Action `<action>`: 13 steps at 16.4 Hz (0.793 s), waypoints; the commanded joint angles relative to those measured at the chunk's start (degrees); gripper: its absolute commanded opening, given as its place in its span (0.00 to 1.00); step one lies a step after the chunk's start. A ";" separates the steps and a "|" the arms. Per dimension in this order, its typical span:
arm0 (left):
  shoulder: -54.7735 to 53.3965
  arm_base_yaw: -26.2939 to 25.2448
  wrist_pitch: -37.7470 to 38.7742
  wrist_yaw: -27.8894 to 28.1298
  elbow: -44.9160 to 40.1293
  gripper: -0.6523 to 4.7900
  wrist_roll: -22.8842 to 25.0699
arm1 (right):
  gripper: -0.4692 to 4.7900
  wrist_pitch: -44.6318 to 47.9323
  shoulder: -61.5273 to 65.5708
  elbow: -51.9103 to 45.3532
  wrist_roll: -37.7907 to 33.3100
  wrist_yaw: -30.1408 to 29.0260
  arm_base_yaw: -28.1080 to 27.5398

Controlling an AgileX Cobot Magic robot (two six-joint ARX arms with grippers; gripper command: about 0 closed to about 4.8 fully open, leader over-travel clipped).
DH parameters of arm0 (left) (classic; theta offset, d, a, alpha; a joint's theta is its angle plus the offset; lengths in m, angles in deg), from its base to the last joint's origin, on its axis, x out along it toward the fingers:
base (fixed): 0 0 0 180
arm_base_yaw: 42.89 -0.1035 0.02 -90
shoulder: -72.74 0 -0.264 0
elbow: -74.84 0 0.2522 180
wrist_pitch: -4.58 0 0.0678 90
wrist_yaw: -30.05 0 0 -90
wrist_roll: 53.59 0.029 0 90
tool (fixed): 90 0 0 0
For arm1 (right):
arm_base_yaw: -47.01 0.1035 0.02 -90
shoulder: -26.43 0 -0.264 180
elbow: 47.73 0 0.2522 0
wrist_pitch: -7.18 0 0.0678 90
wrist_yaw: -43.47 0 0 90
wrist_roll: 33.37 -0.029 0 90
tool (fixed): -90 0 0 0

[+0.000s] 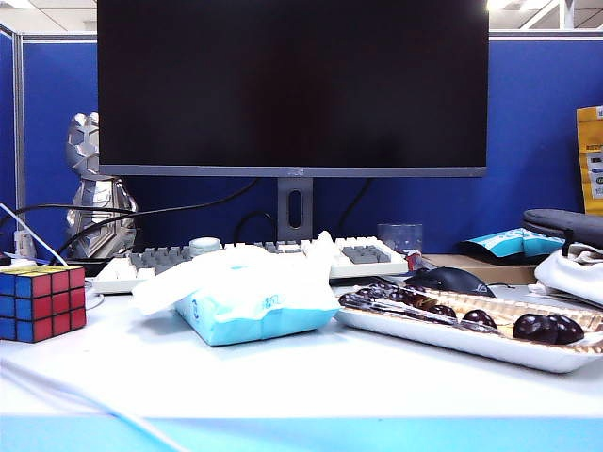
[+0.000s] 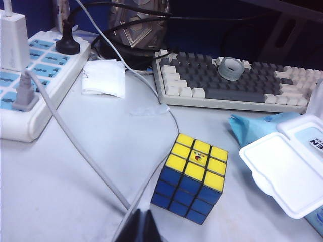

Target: Pull out a wet wipe from the sky blue wet wipes packet and place it on the table.

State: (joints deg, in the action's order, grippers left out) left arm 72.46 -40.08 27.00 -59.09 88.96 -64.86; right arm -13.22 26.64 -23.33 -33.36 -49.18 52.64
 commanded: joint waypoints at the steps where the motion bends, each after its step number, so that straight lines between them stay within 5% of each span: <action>1: 0.20 -0.09 -0.42 -0.02 -0.07 0.12 0.13 | 0.09 1.33 -0.02 -5.05 -0.48 -0.28 -0.94; 5: 0.20 -0.09 -0.44 -0.02 -0.07 0.12 0.13 | 0.09 -0.74 -0.04 -10.34 -3.96 -4.96 -0.90; 13: 0.20 -0.09 -0.44 -0.02 -0.07 0.12 0.13 | 0.09 -2.54 -0.04 -10.34 -4.09 -5.01 -0.77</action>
State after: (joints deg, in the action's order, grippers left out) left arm 72.46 -40.08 27.00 -59.09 88.96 -64.86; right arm -15.93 26.62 -33.54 -37.01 -53.90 51.81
